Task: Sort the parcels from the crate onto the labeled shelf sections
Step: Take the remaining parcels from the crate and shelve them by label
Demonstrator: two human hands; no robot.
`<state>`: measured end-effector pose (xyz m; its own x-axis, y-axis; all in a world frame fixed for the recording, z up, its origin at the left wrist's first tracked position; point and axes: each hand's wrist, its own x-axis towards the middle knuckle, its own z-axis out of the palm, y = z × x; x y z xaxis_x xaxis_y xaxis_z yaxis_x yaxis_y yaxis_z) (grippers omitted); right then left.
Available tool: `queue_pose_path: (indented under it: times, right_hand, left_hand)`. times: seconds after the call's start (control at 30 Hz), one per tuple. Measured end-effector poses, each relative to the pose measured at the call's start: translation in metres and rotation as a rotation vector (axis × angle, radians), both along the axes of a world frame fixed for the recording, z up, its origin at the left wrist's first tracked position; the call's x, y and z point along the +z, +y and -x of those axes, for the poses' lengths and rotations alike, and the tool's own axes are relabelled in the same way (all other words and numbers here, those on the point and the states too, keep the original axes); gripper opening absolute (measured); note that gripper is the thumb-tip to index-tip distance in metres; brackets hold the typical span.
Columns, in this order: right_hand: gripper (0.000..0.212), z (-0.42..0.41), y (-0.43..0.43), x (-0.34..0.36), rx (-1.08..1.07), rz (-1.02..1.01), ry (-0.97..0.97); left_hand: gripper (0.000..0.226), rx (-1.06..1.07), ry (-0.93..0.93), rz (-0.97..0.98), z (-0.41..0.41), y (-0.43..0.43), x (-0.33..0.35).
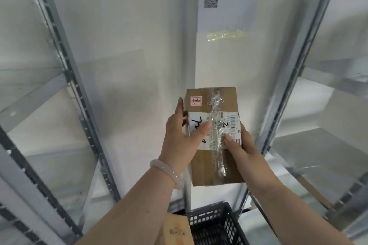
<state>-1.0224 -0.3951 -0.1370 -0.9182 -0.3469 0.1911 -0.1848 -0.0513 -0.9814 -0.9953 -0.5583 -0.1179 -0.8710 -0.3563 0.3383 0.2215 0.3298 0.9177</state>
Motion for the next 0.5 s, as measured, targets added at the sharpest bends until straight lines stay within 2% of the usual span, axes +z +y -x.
queue_pose_path:
  times: [0.1,0.17,0.33,0.43,0.5]
  right_hand:
    - [0.048,-0.012,0.023,0.001,-0.133,-0.008,-0.022]
    - [0.051,-0.023,0.038,-0.001,-0.204,0.011,-0.031]
    - [0.053,-0.07,0.075,-0.016,-0.423,0.051,-0.133]
    - [0.068,-0.102,0.102,-0.024,-0.569,0.064,-0.151]
    - [0.069,-0.123,0.126,-0.026,-0.665,0.068,-0.139]
  left_hand:
    - [0.062,-0.152,0.019,-0.028,-0.003,0.024,-0.001]
    - [0.052,-0.252,0.031,0.019,-0.006,0.038,-0.005]
    - [0.046,-0.506,0.004,0.044,-0.016,0.079,-0.019]
    - [0.045,-0.661,-0.041,0.007,-0.025,0.114,-0.033]
    - [0.049,-0.739,-0.064,0.006,-0.034,0.143,-0.039]
